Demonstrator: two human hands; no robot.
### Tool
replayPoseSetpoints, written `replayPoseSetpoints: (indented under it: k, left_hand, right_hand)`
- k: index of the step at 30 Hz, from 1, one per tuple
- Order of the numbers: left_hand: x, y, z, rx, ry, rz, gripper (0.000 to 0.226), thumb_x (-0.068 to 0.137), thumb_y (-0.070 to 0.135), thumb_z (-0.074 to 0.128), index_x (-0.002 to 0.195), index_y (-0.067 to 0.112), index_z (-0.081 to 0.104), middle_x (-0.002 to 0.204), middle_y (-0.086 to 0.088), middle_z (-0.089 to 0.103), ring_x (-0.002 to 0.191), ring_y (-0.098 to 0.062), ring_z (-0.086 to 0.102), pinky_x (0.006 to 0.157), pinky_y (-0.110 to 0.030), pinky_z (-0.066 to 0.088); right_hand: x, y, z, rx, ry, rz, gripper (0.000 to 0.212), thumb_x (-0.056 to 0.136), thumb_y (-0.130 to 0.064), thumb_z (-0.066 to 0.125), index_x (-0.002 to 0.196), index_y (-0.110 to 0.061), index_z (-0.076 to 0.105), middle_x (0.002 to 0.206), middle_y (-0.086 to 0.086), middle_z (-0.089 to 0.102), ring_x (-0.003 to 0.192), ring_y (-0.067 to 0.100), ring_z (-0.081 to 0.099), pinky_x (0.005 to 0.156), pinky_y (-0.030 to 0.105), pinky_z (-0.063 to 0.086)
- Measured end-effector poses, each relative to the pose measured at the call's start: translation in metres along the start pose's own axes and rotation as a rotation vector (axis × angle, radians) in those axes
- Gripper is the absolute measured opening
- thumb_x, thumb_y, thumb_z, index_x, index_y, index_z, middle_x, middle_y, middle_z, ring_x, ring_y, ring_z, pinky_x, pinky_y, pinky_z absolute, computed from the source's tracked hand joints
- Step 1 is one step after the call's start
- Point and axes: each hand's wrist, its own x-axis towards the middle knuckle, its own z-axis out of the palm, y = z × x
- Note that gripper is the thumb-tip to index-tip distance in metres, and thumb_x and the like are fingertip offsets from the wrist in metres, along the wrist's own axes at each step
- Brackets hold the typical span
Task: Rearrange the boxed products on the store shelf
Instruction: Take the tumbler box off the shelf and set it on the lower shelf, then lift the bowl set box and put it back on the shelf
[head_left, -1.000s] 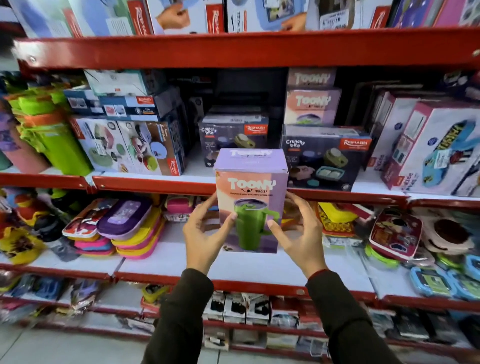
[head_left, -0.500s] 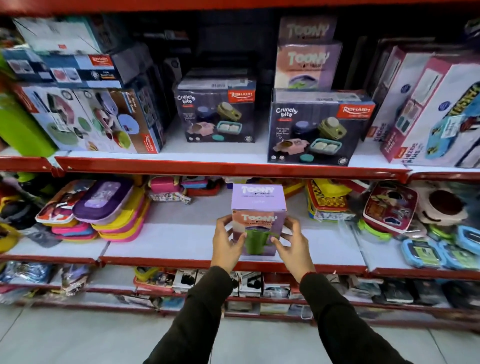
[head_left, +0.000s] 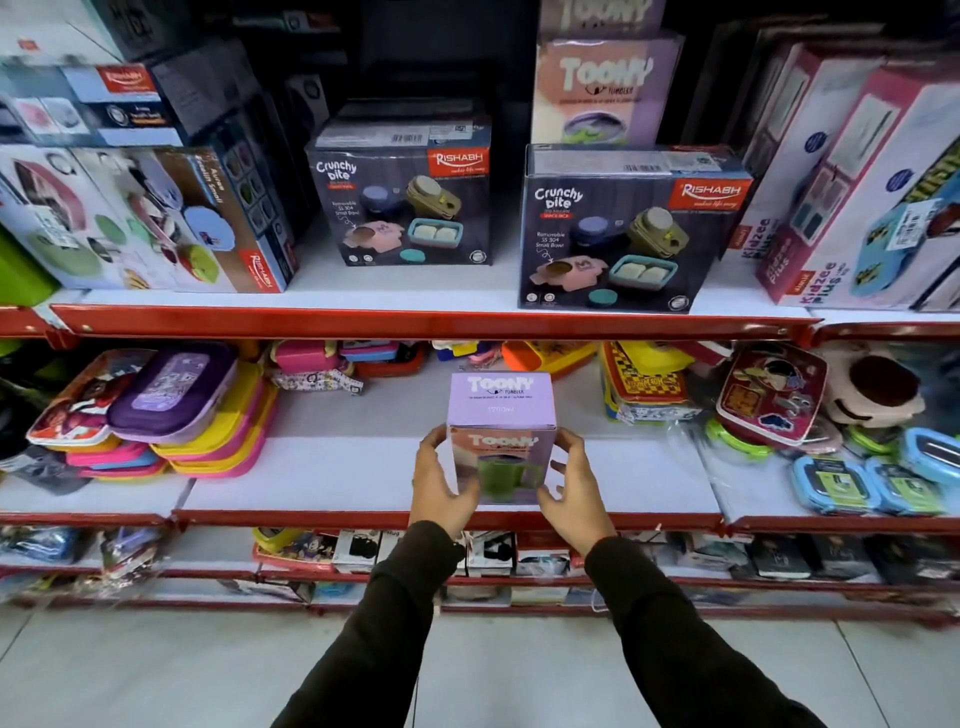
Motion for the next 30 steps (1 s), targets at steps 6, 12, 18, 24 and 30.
replayPoseSetpoints:
  k: [6, 12, 18, 24, 30]
  left_hand:
    - [0.002, 0.05, -0.02, -0.016, 0.367, 0.443, 0.056, 0.085, 0.022, 0.061, 0.139, 0.026, 0.046, 0.141, 0.007, 0.048, 0.136, -0.019, 0.043, 0.114, -0.051, 0.038]
    - [0.027, 0.155, -0.008, -0.052, 0.371, 0.774, 0.051, 0.093, 0.027, 0.057, 0.143, 0.021, 0.045, 0.145, 0.0, 0.047, 0.139, -0.016, 0.04, 0.117, -0.032, 0.033]
    - [0.056, 0.217, 0.018, -0.037, 0.028, 0.524, 0.076, 0.101, 0.029, 0.056, 0.162, 0.015, 0.014, 0.171, -0.005, 0.018, 0.159, -0.022, 0.015, 0.13, -0.037, 0.012]
    - [0.062, 0.226, 0.027, -0.008, -0.07, 0.456, 0.056, 0.107, 0.017, 0.042, 0.16, 0.013, 0.025, 0.164, -0.009, 0.036, 0.153, -0.023, 0.032, 0.127, -0.033, 0.022]
    - [0.054, 0.241, 0.006, -0.073, 0.019, 0.537, 0.048, 0.108, 0.025, 0.043, 0.156, 0.025, 0.036, 0.143, 0.004, 0.044, 0.126, 0.001, 0.044, 0.096, 0.01, 0.024]
  right_hand:
    - [0.001, -0.043, -0.04, -0.005, 0.293, -0.216, 0.067, 0.088, 0.003, 0.063, 0.137, -0.04, 0.046, 0.139, -0.009, 0.048, 0.116, -0.006, 0.053, 0.095, 0.03, 0.054]
    - [0.028, -0.123, -0.086, 0.02, 0.686, -0.559, 0.049, 0.082, 0.001, 0.055, 0.127, -0.018, 0.058, 0.125, -0.014, 0.048, 0.121, 0.013, 0.054, 0.108, 0.025, 0.043]
    - [0.061, -0.16, -0.138, 0.104, 0.626, -0.272, 0.069, 0.099, -0.005, 0.053, 0.161, -0.021, 0.026, 0.17, 0.006, 0.023, 0.158, 0.02, 0.02, 0.125, 0.028, 0.015]
    - [0.066, -0.156, -0.16, 0.048, 0.454, -0.182, 0.058, 0.102, -0.006, 0.054, 0.158, -0.013, 0.039, 0.155, 0.012, 0.052, 0.145, 0.027, 0.048, 0.118, 0.032, 0.035]
    - [0.047, -0.177, -0.176, 0.035, 0.533, -0.297, 0.049, 0.097, -0.014, 0.067, 0.145, -0.018, 0.056, 0.134, 0.003, 0.066, 0.118, 0.013, 0.061, 0.085, 0.012, 0.047]
